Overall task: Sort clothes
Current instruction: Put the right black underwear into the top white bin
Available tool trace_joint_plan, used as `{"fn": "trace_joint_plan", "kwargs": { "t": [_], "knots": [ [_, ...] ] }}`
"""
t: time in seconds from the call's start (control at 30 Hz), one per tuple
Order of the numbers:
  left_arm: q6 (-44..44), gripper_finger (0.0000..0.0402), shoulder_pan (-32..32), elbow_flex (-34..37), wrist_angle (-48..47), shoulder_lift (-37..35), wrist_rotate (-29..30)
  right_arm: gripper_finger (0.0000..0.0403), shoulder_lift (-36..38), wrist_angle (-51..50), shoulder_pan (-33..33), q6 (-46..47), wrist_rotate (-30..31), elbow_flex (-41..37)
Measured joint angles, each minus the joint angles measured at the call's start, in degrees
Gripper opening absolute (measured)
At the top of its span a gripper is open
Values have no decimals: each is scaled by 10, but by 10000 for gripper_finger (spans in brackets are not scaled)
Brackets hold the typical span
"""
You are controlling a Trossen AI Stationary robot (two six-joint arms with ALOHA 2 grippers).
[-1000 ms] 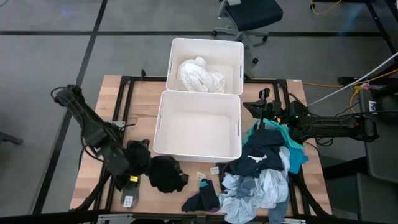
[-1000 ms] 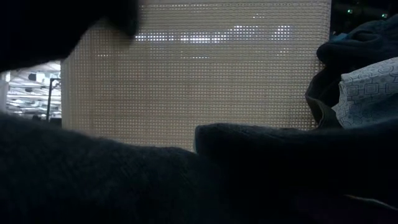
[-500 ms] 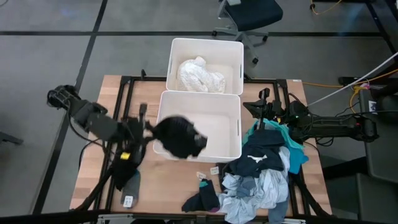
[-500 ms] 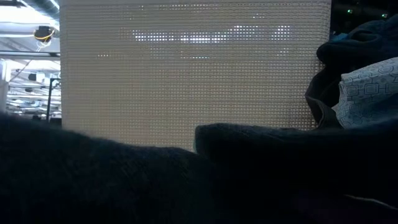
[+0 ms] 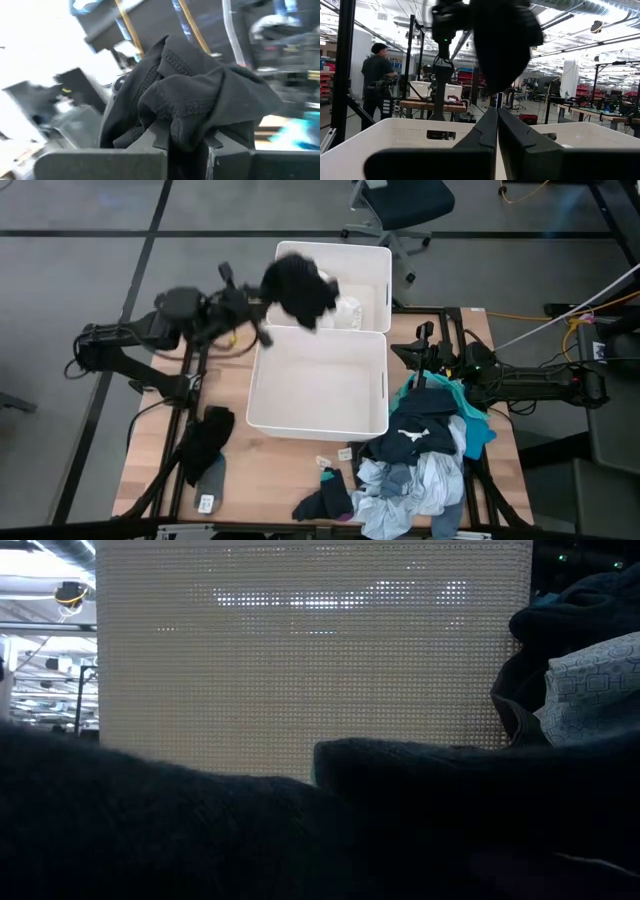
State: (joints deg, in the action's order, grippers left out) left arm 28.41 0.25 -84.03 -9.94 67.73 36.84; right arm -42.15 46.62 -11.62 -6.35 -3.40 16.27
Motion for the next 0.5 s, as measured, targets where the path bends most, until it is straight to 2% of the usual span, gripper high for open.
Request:
{"fn": "trace_joint_plan", "kwargs": {
  "t": [0.23, 0.5],
  "knots": [
    [38, 28, 155, 0, 104, 43, -95, 17, 0, 0, 0, 0, 15, 0],
    [37, 26, 267, 0, 150, 128, -131, 17, 0, 0, 0, -2, 15, 0]
  ]
}}
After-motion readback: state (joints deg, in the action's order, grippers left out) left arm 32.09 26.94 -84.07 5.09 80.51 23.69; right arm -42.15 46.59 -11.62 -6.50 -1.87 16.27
